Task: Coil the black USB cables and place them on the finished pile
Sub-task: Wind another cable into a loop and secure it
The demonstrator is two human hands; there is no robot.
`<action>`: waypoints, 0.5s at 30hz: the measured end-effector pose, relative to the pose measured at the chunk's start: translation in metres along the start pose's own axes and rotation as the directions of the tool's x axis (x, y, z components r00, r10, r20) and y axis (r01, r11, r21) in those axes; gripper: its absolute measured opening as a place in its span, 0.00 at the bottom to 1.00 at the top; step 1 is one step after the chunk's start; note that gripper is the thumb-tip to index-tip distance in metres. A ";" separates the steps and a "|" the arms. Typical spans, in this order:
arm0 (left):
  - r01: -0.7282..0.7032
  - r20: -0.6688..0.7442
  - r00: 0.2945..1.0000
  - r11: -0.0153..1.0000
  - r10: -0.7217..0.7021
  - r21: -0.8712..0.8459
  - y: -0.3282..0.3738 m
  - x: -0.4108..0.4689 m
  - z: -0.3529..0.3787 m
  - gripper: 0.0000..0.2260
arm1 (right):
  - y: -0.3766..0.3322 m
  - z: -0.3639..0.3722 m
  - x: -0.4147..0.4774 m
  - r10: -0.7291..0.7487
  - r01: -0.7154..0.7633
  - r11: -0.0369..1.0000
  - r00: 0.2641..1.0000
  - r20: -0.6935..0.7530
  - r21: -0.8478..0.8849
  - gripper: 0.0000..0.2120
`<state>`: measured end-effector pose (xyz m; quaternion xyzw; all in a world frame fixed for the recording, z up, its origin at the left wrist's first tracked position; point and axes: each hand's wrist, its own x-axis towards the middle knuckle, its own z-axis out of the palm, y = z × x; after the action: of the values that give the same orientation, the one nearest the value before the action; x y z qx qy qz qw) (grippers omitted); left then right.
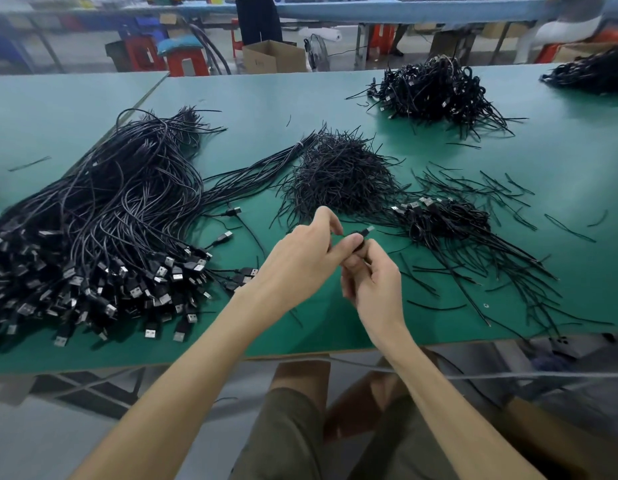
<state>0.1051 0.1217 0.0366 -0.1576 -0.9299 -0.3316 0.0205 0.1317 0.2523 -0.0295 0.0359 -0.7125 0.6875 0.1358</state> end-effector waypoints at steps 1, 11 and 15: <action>0.063 0.034 0.998 0.992 -0.060 -0.110 0.003 0.001 0.000 0.15 | 0.001 -0.001 0.001 0.021 -0.021 0.999 1.000 -0.006 0.028 0.14; 0.064 0.453 0.838 0.769 0.305 -0.636 -0.018 -0.004 -0.025 0.19 | 0.017 -0.005 0.008 0.125 -0.124 0.989 0.992 -0.002 0.076 0.16; -0.031 0.237 0.968 0.970 0.089 -0.240 -0.017 0.003 -0.007 0.10 | 0.016 -0.005 0.006 0.070 -0.070 0.997 0.997 0.021 0.010 0.14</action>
<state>0.0965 0.1060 0.0321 -0.2268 -0.8745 -0.4161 -0.1034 0.1230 0.2594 -0.0440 0.0188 -0.7110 0.6953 0.1038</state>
